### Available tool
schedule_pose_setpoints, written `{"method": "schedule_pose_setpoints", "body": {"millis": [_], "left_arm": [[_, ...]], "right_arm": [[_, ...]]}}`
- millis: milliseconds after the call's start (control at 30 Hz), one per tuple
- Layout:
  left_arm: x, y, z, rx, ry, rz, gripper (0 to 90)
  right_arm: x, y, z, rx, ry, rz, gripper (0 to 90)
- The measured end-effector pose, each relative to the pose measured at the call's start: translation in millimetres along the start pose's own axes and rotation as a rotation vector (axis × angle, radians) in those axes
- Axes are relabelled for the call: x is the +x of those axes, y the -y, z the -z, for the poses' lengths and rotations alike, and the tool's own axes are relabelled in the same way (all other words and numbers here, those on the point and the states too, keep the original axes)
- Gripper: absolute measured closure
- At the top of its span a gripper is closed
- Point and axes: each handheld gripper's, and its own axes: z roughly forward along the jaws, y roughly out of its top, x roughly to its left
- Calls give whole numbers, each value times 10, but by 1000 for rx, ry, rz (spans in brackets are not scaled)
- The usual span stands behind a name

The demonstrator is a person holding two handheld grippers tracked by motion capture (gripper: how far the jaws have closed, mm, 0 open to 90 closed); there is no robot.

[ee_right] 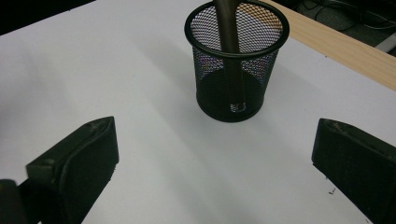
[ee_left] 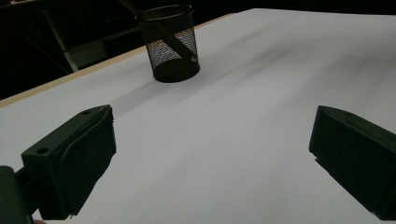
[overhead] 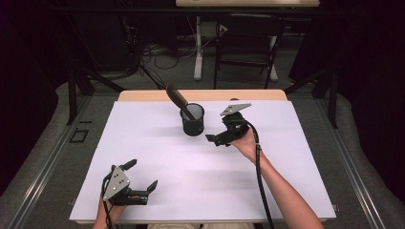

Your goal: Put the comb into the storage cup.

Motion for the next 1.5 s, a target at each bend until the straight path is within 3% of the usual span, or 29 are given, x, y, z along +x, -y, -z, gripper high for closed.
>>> {"method": "schedule_pose_setpoints", "body": {"millis": [567, 900, 1500], "left_arm": [[15, 6, 12, -4, -4, 9, 7], [11, 8, 10, 0, -5, 4, 7], [12, 7, 11, 2, -9, 3, 7]], "right_arm": [[-33, 214, 294, 7, 14, 2, 0], [14, 415, 455, -10, 28, 7, 0], [114, 683, 701, 15, 33, 17, 0]]}}
